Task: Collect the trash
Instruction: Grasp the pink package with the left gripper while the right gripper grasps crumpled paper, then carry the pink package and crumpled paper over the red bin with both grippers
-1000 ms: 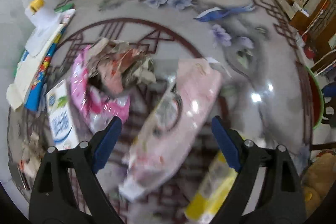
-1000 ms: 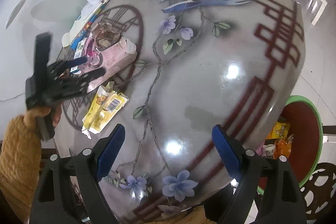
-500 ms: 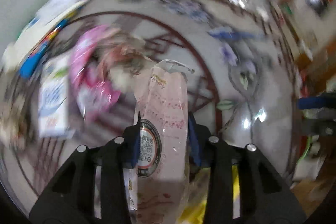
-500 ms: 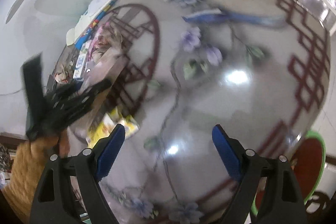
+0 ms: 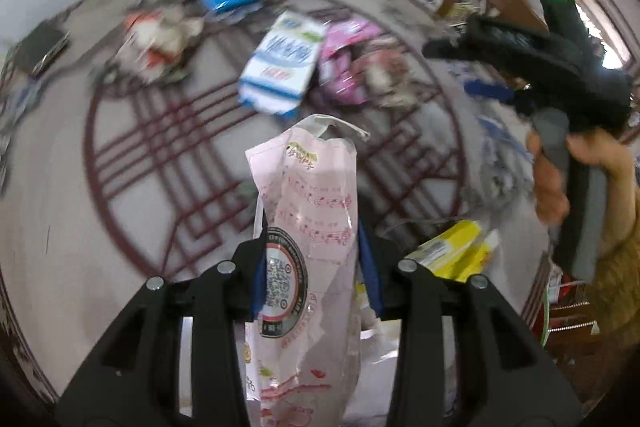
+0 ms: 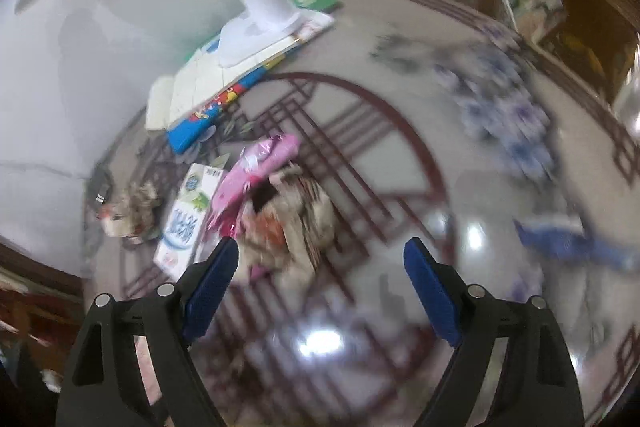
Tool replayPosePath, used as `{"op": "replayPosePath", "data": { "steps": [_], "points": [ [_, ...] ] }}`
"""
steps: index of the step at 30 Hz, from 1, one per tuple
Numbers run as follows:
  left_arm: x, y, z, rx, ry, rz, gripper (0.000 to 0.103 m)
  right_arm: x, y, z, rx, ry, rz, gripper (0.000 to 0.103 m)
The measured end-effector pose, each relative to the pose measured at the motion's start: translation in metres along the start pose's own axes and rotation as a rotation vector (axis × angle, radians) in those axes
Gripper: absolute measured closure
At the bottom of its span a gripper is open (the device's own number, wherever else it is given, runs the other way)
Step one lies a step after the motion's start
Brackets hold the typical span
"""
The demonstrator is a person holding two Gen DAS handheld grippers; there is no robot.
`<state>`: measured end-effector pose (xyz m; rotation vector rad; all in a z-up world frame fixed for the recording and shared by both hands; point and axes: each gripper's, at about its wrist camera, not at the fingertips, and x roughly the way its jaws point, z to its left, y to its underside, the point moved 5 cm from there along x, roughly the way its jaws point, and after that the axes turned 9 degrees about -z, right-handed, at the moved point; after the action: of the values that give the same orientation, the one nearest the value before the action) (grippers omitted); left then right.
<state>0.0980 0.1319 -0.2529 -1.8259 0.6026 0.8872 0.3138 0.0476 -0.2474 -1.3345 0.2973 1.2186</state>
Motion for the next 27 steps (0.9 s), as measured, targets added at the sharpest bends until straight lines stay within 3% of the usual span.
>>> {"op": "replayPosePath", "data": {
  "steps": [2,4,6,9,13,16,17,18,19,27],
  "points": [
    [0.003,0.003,0.01,-0.031,-0.013,0.013,0.066,0.023,0.001,0.011,-0.049,0.01,0.044,0.024],
    [0.006,0.005,0.016,-0.049,-0.024,0.019,0.065,0.042,0.006,0.015,-0.067,0.001,0.09,0.034],
    [0.007,0.007,0.02,-0.051,-0.036,0.018,0.064,0.047,0.009,0.018,-0.045,-0.045,0.111,0.063],
    [0.008,0.009,0.021,-0.059,-0.041,0.015,0.056,0.032,0.007,0.023,-0.079,-0.034,0.081,0.076],
    [0.011,0.013,0.026,-0.089,-0.036,0.022,0.047,-0.004,0.012,0.027,-0.124,-0.053,0.028,0.078],
    [0.014,0.017,0.023,-0.083,-0.029,0.025,0.047,-0.035,0.02,0.024,-0.134,-0.058,-0.009,0.078],
    [0.014,0.018,0.022,-0.073,-0.032,0.024,0.051,-0.048,0.024,0.021,-0.131,-0.063,-0.017,0.078],
    [0.013,0.018,0.019,-0.059,-0.037,0.02,0.067,-0.058,0.028,0.02,-0.13,-0.066,-0.024,0.078],
    [0.013,0.018,0.017,-0.047,-0.043,0.023,0.071,-0.067,0.03,0.02,-0.131,-0.066,-0.032,0.078],
    [-0.04,0.0,-0.003,-0.032,-0.042,-0.133,0.072,-0.158,0.06,0.012,-0.143,-0.022,-0.16,0.078]
  ]
}}
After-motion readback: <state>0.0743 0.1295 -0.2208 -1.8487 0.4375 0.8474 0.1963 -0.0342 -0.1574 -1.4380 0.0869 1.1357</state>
